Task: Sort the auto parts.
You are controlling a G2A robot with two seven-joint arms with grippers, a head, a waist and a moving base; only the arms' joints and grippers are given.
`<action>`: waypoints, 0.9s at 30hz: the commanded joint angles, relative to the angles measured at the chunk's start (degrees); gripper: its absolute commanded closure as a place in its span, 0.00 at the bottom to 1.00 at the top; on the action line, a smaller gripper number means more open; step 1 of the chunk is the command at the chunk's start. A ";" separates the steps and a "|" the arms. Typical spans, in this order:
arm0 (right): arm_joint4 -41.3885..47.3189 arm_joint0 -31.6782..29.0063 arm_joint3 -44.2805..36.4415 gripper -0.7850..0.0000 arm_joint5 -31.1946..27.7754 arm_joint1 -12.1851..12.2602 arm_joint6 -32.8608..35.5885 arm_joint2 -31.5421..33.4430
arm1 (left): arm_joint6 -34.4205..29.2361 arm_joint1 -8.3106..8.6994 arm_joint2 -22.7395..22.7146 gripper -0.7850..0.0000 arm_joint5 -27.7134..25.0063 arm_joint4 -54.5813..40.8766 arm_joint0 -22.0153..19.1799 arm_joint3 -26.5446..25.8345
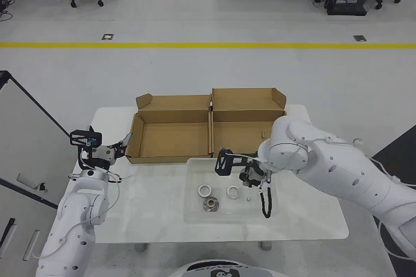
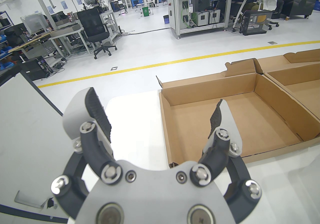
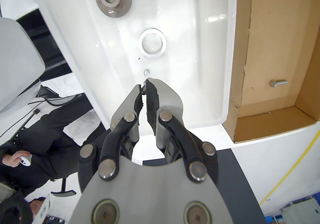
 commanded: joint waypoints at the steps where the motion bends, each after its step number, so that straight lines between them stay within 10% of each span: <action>1: 1.30 0.10 -2.39 1.00 -0.02 1.67 -0.02 1.22 | 0.00 0.00 0.00 0.00 0.00 0.00 0.00 0.00; 20: 2.98 0.47 -5.69 1.00 0.12 4.21 -0.77 2.15 | 0.00 0.00 0.00 0.00 0.00 0.00 0.00 0.00; 27: 23.43 -2.29 3.31 1.00 -3.71 6.56 -12.01 14.73 | 0.00 0.00 0.00 0.00 0.00 0.00 0.00 0.00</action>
